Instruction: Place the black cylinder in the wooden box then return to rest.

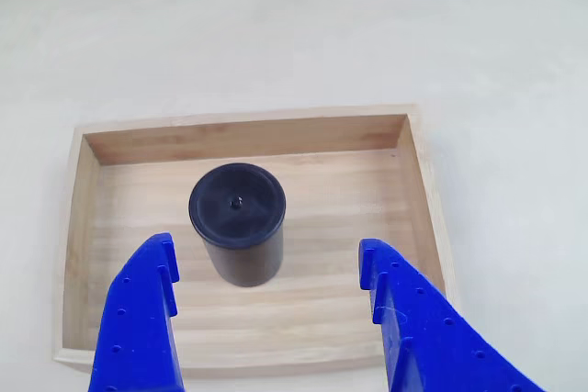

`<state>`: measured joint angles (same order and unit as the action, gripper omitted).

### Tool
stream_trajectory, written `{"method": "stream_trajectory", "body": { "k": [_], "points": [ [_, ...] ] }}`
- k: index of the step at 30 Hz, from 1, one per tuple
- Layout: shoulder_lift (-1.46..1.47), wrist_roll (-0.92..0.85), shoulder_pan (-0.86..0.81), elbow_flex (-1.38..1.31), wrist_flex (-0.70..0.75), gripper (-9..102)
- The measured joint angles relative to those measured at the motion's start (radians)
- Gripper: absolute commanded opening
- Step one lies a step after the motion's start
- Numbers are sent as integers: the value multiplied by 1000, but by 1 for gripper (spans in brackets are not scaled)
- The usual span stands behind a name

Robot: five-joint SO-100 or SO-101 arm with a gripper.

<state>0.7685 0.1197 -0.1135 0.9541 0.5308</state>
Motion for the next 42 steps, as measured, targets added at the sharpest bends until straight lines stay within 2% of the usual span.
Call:
{"method": "stream_trajectory", "body": {
  "k": [13,18,23,42],
  "points": [
    [692,-158,11,267,339,18],
    [847,-193,6,353,439,11],
    [922,-241,12,396,540,0],
    [942,-212,12,617,641,0]
  ]
}}
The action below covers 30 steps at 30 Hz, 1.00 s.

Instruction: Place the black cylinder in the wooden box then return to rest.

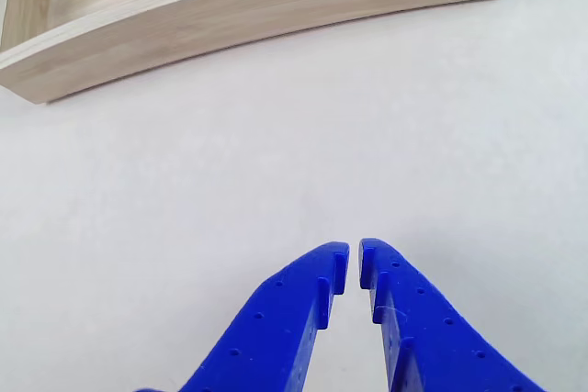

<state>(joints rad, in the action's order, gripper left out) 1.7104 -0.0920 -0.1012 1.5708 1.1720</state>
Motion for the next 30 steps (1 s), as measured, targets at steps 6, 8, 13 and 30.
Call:
{"method": "stream_trajectory", "body": {
  "k": [6,8,13,30],
  "points": [
    [2,26,0,8,41,0],
    [2,29,0,8,63,0],
    [2,32,0,8,140,0],
    [2,32,0,8,189,0]
  ]
}}
